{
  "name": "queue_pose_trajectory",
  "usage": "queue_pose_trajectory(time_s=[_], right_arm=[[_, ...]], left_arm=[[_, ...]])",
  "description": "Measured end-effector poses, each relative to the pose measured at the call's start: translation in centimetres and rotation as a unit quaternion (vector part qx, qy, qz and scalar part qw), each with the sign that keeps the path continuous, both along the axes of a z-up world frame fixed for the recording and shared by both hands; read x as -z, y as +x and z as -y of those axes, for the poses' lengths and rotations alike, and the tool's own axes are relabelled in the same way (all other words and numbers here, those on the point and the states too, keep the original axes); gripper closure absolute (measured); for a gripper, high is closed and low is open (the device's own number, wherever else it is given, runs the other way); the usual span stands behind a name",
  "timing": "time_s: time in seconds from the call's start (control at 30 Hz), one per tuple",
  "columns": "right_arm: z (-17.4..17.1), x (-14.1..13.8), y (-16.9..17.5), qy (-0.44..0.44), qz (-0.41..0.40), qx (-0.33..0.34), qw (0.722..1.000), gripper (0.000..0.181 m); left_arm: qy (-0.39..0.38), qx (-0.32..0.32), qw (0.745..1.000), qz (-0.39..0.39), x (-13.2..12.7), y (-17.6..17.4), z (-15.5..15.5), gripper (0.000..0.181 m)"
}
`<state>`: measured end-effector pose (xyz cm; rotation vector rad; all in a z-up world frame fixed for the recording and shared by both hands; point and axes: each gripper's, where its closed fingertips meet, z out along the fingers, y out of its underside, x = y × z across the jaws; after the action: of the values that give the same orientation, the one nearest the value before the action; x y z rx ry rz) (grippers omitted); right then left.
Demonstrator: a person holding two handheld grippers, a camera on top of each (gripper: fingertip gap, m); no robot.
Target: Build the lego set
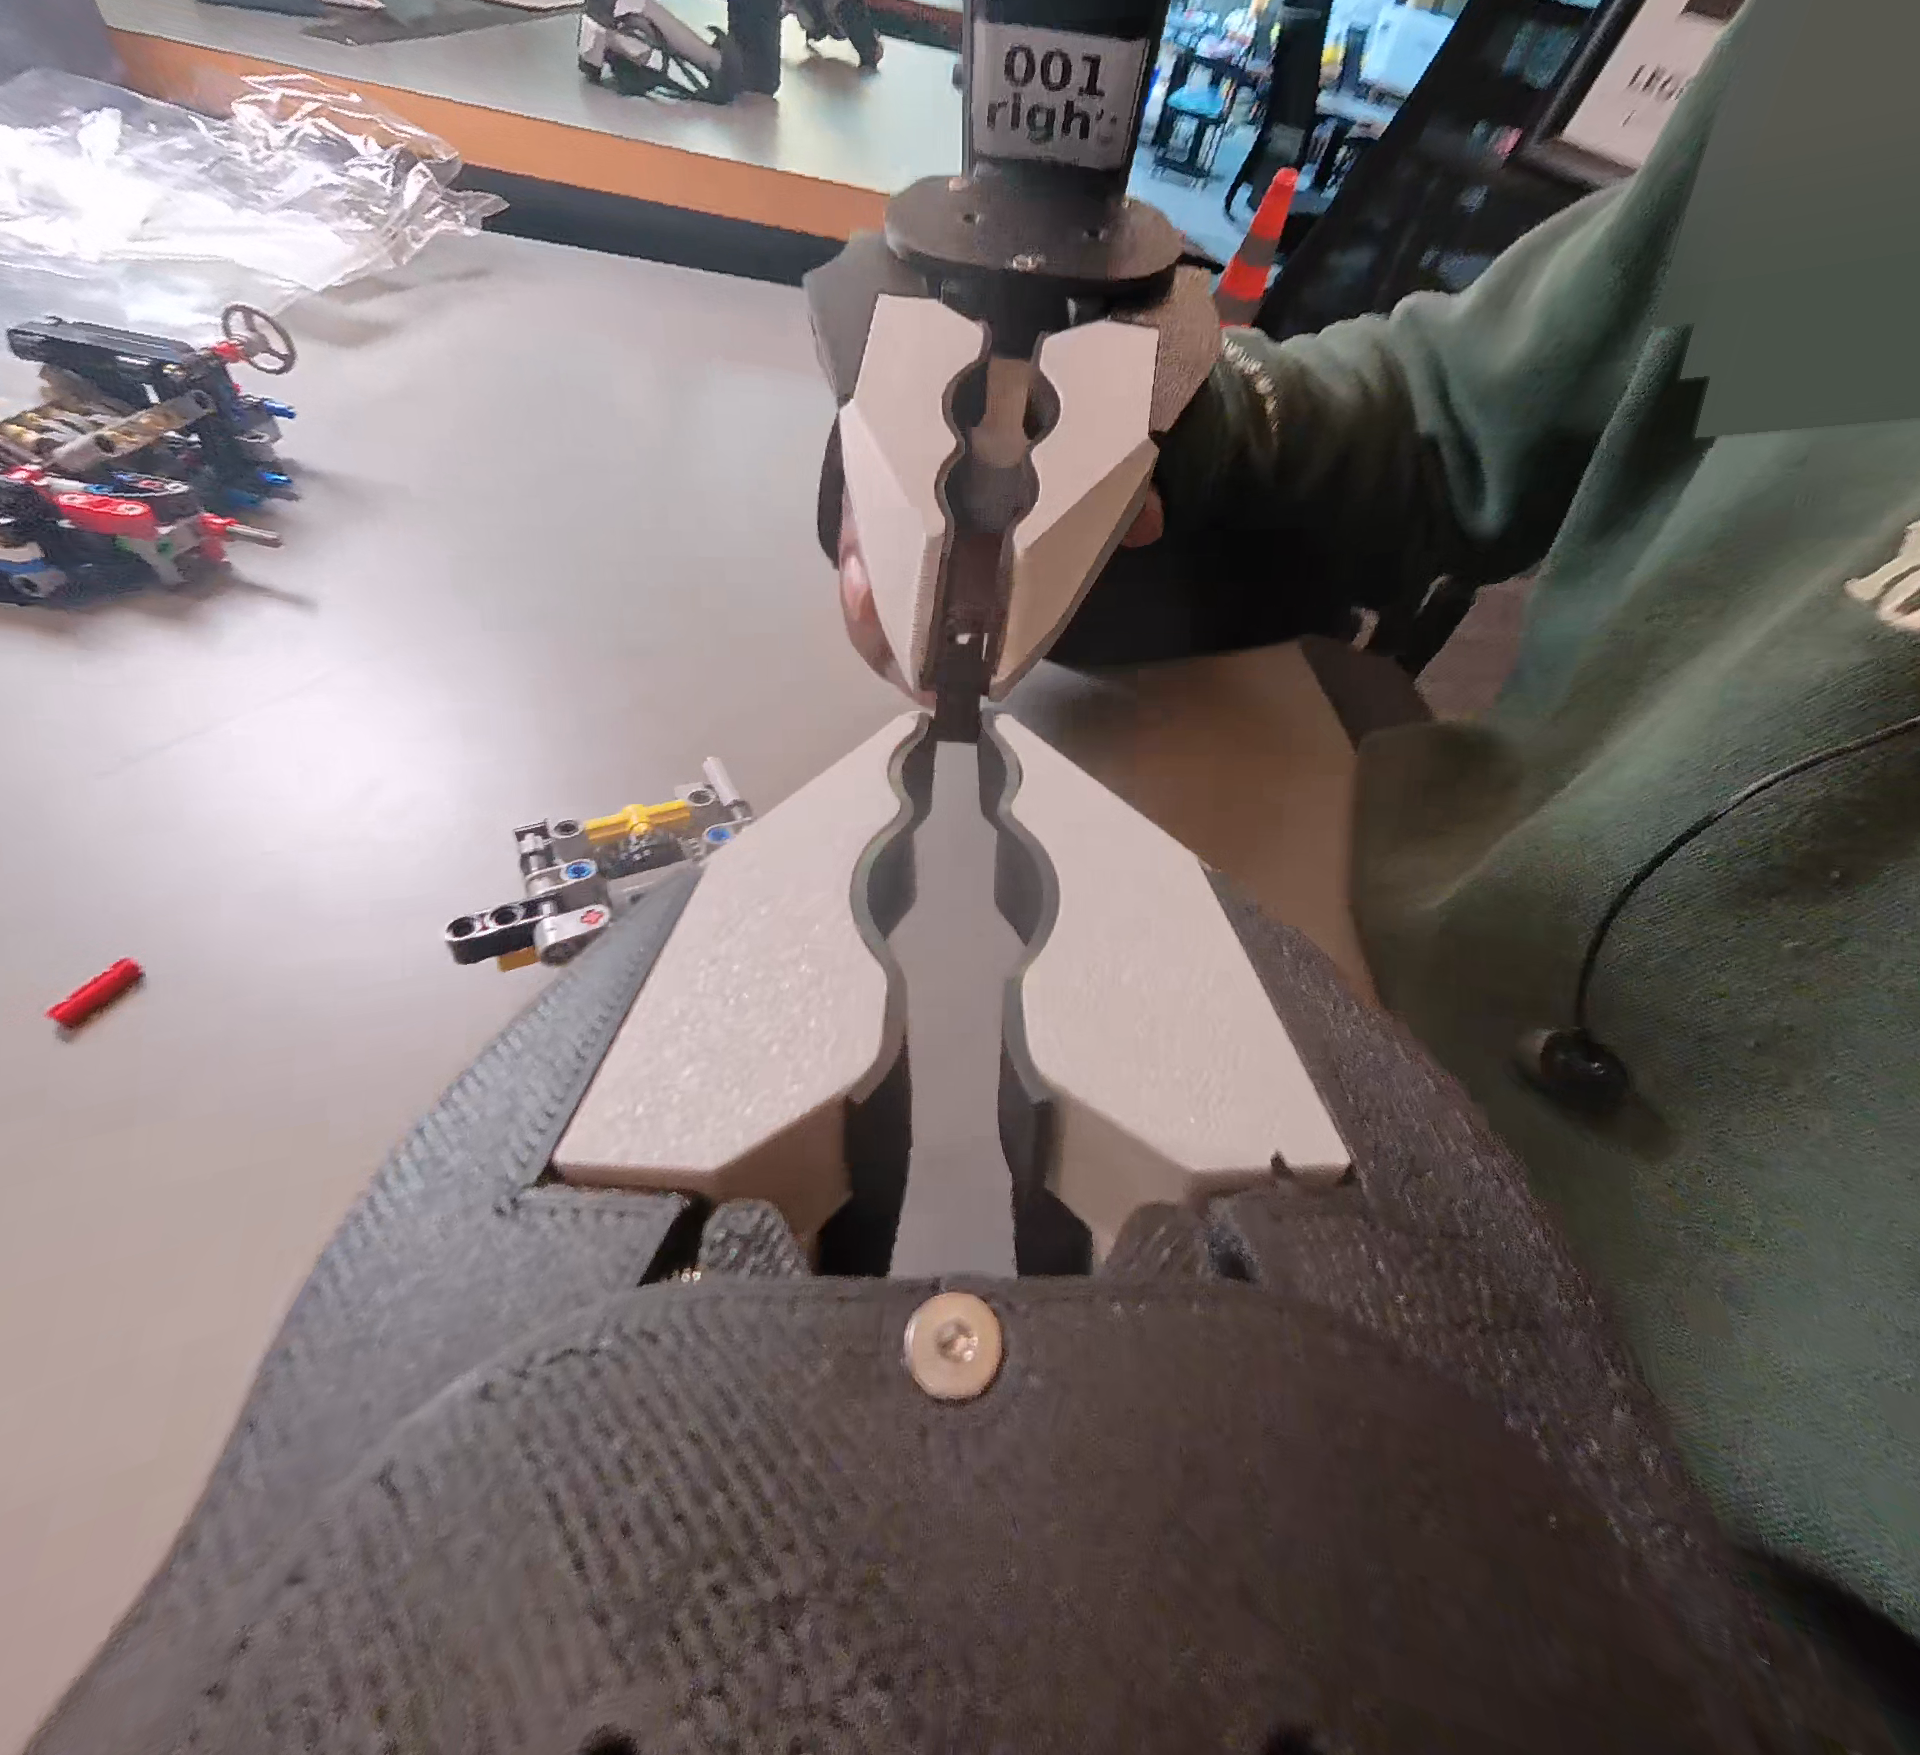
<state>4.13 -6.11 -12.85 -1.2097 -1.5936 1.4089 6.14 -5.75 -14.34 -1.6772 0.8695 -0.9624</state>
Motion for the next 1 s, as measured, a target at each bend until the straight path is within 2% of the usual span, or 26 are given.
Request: queue_pose_trajectory(time_s=[0.13,0.23,0.37,0.53,0.7,0.9,1.0], right_arm=[[-0.1,-0.9,-0.2,-0.016,-0.028,0.008,0.999,0.174],[-1.0,-2.1,-0.1,0.000,-0.066,0.031,0.997,0.165],[-1.8,-2.5,0.0,0.116,-0.094,0.075,0.986,0.156],[-2.3,-2.3,-1.4,0.253,-0.097,0.142,0.952,0.150],[-1.9,-1.6,-2.0,0.298,-0.086,0.146,0.939,0.157],[-1.3,-1.4,-1.7,0.287,-0.087,0.120,0.946,0.162],[-0.8,-1.2,-1.4,0.283,-0.092,0.095,0.950,0.172]], left_arm=[[-0.041,0.008,0.997,0.064,-0.9,0.1,-0.1,0.175],[-0.087,0.003,0.988,0.129,-1.8,-0.5,-0.5,0.176],[-0.162,-0.020,0.961,0.224,-2.6,-1.8,-1.8,0.176],[-0.242,-0.016,0.917,0.318,-3.0,-2.2,-2.3,0.176],[-0.273,0.001,0.900,0.341,-3.0,-1.5,-2.0,0.177],[-0.300,0.032,0.888,0.347,-2.9,-1.0,-1.4,0.176],[-0.312,0.048,0.880,0.354,-3.1,-0.7,-1.0,0.176]])
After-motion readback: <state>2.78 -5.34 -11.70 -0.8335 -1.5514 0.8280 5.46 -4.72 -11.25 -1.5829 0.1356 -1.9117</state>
